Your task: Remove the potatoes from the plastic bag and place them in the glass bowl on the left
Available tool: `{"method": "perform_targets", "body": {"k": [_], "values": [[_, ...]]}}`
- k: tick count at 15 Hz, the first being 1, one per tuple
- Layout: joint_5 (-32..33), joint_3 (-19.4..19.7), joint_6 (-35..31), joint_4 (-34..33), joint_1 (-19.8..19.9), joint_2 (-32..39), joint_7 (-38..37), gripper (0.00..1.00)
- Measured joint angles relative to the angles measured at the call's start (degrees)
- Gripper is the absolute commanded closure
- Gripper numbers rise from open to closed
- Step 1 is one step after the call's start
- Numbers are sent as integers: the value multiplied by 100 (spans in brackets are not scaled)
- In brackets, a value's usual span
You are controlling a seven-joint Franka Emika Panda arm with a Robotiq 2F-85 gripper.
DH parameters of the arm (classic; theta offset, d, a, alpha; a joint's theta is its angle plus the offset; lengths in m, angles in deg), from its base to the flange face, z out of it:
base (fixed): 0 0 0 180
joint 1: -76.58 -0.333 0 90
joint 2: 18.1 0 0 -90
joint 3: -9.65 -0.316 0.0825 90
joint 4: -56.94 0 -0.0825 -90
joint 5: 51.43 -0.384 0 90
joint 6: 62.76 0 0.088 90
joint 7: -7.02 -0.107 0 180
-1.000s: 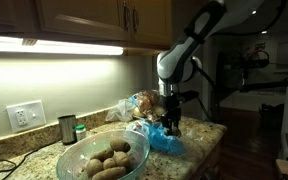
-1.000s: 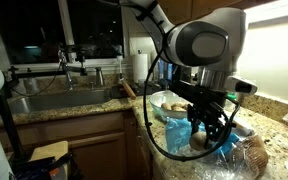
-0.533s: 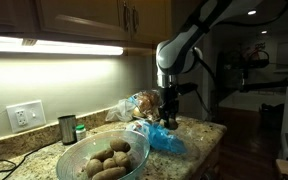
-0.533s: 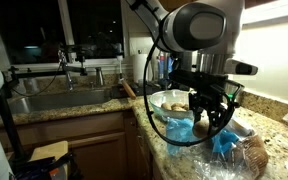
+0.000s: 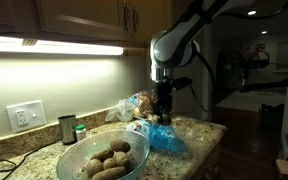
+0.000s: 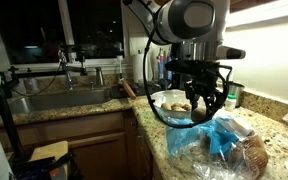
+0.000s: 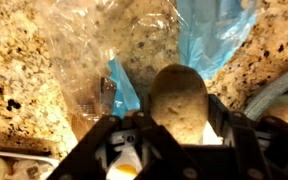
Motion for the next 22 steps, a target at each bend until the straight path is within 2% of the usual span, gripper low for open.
{"method": "perform_targets", "body": {"k": [7,14,18,22], "values": [[359,-209,0,-193,-305,2,-136,68],[379,-514,3,-444,-510,35,-62,68],[284,-686,2,-533,-597,188,182,68],[-95,-788,-34,-694,-601,604,760,68]]}}
